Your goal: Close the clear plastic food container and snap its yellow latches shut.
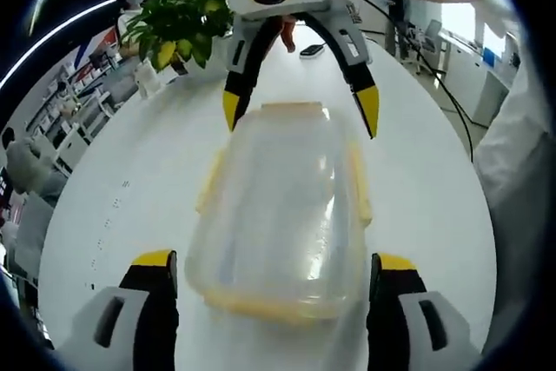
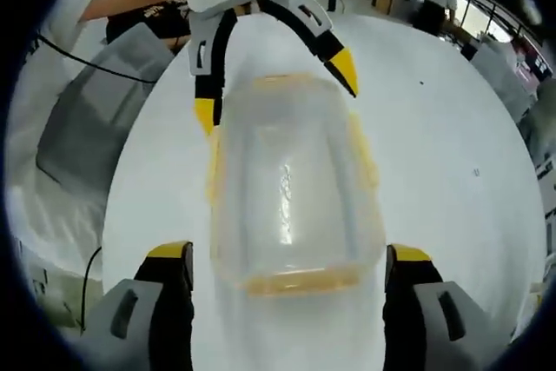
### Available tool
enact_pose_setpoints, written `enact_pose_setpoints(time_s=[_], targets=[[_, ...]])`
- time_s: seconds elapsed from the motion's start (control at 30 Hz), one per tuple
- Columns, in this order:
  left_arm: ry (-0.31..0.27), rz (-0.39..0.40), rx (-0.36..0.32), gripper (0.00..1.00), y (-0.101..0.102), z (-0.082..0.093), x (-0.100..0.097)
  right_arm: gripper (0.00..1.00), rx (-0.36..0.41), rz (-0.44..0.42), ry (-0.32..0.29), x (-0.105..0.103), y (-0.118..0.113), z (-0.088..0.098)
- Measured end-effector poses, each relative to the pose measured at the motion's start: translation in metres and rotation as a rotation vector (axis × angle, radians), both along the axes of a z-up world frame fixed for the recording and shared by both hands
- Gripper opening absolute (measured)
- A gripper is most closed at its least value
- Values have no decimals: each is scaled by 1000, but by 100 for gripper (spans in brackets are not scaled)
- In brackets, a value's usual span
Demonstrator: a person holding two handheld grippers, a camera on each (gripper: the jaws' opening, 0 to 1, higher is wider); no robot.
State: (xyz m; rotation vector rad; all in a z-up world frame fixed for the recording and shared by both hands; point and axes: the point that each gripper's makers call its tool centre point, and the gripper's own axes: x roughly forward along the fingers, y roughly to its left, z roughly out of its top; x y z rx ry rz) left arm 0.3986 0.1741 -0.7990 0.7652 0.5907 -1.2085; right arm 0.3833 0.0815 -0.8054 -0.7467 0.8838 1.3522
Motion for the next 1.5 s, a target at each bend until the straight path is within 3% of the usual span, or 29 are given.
enact_pose_setpoints(time_s=[0.1,0.17,0.67,1.07,1.5], targets=[[2,-18,-12,84,-3,2,-3,84,4,4,-9,1,2,-1],[-6,-29,-10,80,-4,2,-4,79,-5,7,-47,7,2,-1],[-5,-57,30,77,14,2,-11,77,-8,36,-63,-1,19,2],[3,-59,83,77,67,1,-30,76,10,49,-54,-18,70,3],[6,-51,78,77,122,1,-52,76,28,58,-55,-41,126,3]])
